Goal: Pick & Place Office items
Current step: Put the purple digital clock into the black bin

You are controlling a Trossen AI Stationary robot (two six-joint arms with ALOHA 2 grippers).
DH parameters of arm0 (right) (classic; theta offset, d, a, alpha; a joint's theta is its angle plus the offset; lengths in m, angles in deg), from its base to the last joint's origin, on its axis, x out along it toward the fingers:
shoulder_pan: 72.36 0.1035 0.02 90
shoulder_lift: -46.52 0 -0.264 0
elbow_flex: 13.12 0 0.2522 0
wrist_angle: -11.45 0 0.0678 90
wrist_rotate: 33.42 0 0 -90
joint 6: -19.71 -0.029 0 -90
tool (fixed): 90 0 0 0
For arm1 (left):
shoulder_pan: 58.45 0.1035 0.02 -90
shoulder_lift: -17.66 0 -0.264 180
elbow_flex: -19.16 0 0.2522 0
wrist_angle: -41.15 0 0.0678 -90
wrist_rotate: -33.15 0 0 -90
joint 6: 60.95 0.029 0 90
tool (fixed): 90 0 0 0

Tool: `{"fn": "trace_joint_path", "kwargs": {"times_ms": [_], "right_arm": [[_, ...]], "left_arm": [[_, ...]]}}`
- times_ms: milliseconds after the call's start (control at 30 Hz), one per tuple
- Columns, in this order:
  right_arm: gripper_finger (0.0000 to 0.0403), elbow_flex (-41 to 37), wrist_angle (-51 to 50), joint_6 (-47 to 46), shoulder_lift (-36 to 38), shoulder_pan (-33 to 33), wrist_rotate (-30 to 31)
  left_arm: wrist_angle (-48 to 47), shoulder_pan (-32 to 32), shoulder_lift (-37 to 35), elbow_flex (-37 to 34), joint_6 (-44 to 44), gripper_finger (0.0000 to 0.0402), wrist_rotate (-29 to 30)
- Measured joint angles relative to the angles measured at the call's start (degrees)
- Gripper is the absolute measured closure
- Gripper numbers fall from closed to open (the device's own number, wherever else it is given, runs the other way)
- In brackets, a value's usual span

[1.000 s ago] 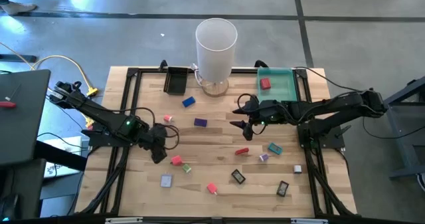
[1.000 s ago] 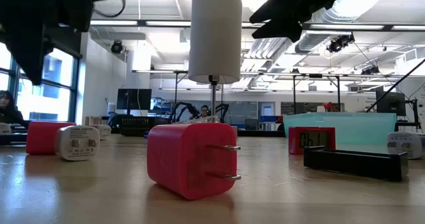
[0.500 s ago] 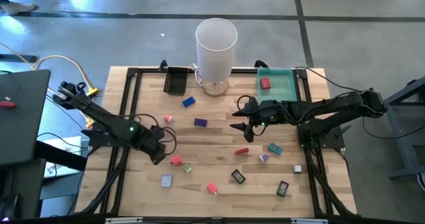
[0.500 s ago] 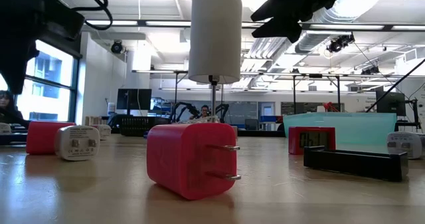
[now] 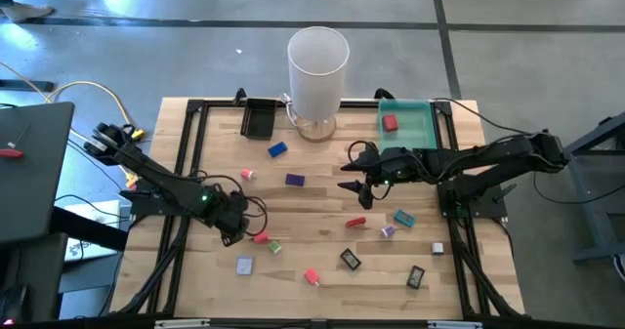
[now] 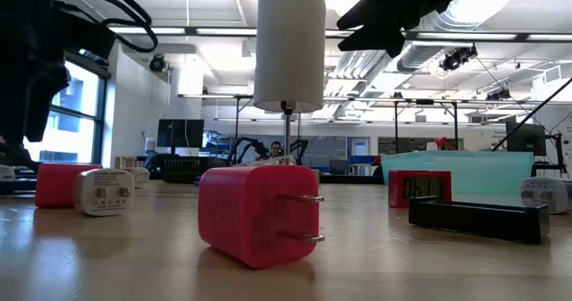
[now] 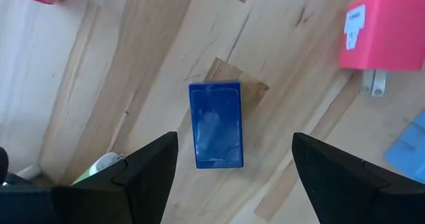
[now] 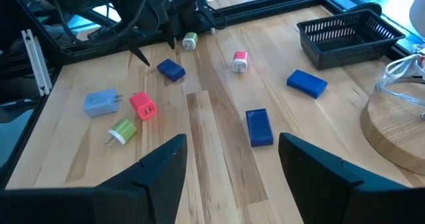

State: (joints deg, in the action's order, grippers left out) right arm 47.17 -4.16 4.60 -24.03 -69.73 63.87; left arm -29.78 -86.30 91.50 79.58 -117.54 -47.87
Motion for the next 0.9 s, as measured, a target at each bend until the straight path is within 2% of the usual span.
{"fn": "trace_joint_path", "kwargs": {"times_ms": [233, 433, 633, 900], "right_arm": [[0.0176, 0.01, 0.0, 0.0, 0.0, 0.0, 0.01], [0.0176, 0.0, 0.0, 0.0, 0.0, 0.0, 0.0], [0.0176, 0.02, -0.02, -0.02, 0.0, 0.0, -0.02], [0.0176, 0.02, -0.02, -0.02, 0.0, 0.0, -0.02]], "left_arm": [[0.12, 4.42, -0.02, -0.3, 2.62, 0.0115, -4.34], [2.77, 7.14, -0.02, -4.74, 4.43, 0.0115, -7.12], [6.73, 7.6, -0.02, -7.38, 4.47, 0.0115, -7.05], [10.81, 6.68, -0.01, -7.56, 4.23, 0.0115, -6.9]]}}
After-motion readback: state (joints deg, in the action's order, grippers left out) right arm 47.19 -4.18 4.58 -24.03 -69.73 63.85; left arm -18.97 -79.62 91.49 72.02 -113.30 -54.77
